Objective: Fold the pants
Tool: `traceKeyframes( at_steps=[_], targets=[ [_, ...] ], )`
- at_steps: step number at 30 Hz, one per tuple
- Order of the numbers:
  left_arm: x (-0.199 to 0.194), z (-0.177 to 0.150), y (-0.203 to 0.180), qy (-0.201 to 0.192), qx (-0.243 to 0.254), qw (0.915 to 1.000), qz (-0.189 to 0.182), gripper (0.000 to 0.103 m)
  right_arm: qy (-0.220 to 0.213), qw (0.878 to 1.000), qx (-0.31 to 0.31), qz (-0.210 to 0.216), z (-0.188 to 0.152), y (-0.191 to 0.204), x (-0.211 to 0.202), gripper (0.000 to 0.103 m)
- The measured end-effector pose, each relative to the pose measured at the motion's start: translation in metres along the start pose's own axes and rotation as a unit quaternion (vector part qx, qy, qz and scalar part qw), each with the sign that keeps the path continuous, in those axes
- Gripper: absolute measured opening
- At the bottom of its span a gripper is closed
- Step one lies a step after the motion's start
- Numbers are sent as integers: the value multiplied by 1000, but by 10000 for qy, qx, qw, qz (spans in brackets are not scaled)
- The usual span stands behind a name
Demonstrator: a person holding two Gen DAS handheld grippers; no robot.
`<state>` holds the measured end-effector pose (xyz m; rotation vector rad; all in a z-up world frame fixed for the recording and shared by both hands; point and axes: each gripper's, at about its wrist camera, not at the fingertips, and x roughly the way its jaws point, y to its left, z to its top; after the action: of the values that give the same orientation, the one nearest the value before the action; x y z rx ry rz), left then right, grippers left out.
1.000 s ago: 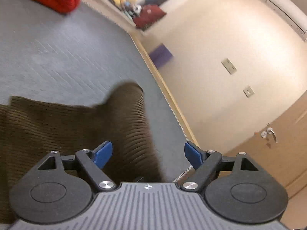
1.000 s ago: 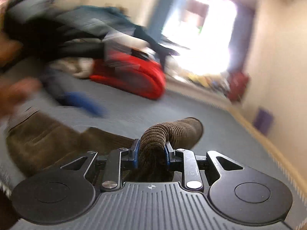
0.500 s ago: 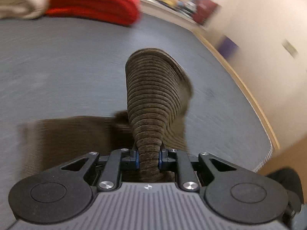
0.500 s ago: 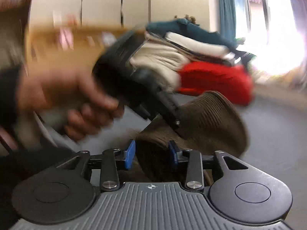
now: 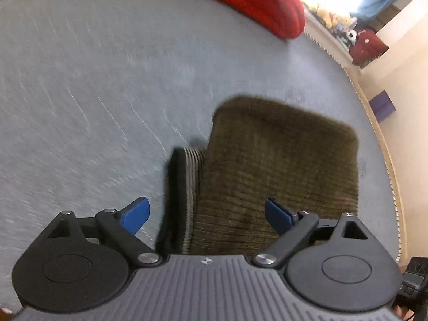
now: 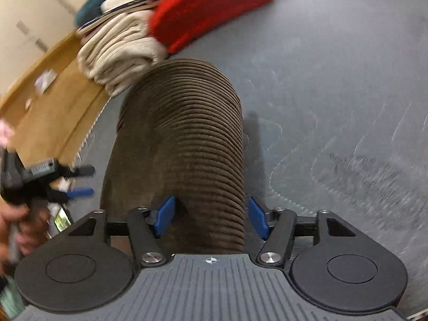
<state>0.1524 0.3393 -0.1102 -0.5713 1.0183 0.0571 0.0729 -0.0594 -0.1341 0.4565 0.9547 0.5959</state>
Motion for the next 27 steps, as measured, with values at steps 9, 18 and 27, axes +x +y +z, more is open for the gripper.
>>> traceKeyframes(
  at_steps=[9,18,27],
  targets=[
    [73,-25,21,-79,-681,9959,-597,101,547,9965,585,250,12,-5,50,78],
    [38,-24,-23,-563,-445,9942,-801,45,18,9996,182,222,29,15,38,35],
    [65,11,-176,-760,345,9730,-2151,47,-1456,9884,-440,6,104,-26,-92,35]
  ],
)
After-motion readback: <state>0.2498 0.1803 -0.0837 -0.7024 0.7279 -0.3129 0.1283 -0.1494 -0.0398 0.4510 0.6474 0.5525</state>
